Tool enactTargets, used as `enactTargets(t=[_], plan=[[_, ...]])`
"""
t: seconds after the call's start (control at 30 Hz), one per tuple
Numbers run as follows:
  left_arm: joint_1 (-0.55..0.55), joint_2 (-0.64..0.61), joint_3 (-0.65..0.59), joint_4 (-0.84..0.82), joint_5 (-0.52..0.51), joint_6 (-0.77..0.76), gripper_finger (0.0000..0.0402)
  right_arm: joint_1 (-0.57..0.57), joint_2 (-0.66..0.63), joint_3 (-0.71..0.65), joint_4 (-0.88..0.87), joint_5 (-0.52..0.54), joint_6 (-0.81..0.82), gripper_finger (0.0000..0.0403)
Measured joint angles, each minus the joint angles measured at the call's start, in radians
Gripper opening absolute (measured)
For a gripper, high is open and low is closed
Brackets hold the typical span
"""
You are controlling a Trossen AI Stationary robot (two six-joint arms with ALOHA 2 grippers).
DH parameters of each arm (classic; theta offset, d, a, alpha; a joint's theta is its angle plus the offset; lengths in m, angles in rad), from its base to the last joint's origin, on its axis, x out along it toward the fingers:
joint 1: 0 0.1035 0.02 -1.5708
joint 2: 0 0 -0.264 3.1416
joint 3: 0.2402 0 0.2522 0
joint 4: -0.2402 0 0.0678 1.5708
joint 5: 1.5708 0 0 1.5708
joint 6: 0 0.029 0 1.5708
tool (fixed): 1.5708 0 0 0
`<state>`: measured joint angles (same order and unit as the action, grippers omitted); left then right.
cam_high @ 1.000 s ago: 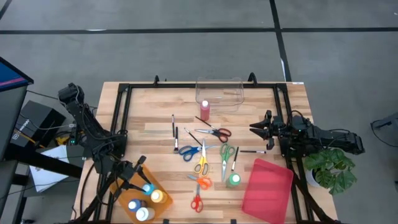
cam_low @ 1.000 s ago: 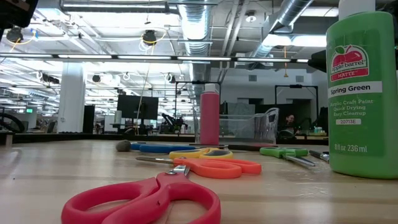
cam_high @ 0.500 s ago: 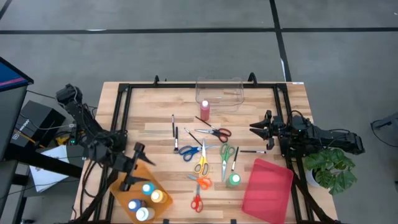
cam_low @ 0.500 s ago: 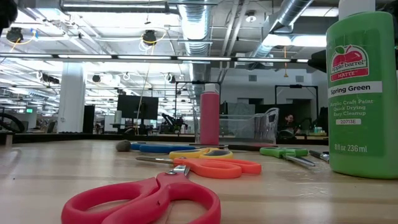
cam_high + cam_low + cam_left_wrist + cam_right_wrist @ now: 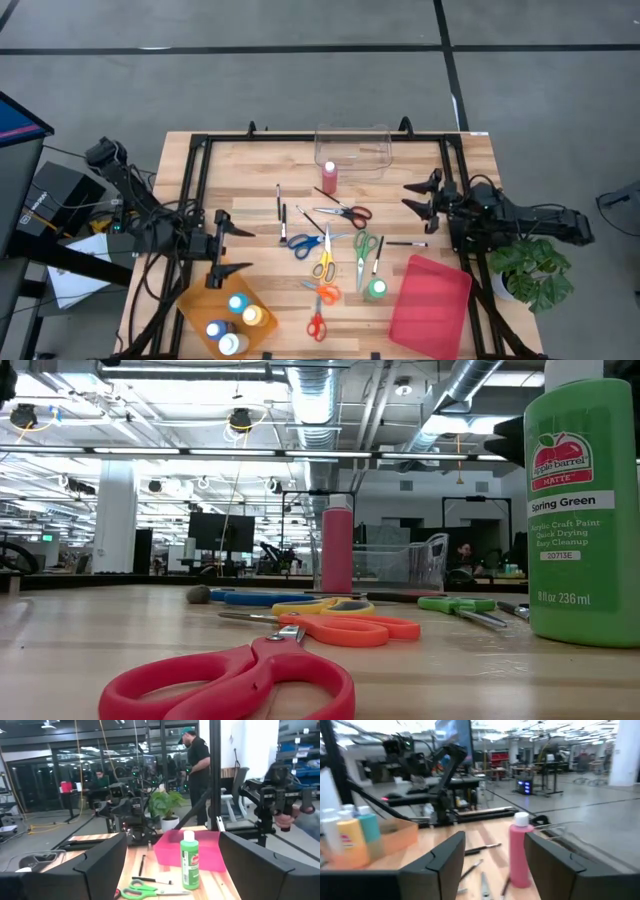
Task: Pick & Place Paint Supplies
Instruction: Put the green paint bottle into the orange bin
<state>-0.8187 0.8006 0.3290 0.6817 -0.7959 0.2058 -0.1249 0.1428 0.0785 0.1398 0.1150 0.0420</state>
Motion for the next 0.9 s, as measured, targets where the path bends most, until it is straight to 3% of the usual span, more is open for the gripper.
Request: enactTargets(t=[0.3, 0.5, 0.73, 0.9], plan=[[0.001, -0.023, 0.0, -0.012, 0.0, -0.001, 0.0312, 0.0, 0.3, 0.262, -0.039, 0.015, -0.08, 0.0214], [0.001, -0.022, 0.0, -0.012, 0.0, -0.004, 0.0312, 0.013, 0.508, 0.457, -0.159, -0.131, -0.071, 0.0214], [-0.007, -0.022, 0.0, -0.013, 0.001, -0.004, 0.0312, 0.156, 0.763, 0.543, -0.267, -0.182, -0.049, 0.0214], [-0.012, -0.022, 0.0, -0.015, 0.0, -0.004, 0.0312, 0.282, 0.867, 0.545, -0.271, -0.204, 0.05, 0.0214]])
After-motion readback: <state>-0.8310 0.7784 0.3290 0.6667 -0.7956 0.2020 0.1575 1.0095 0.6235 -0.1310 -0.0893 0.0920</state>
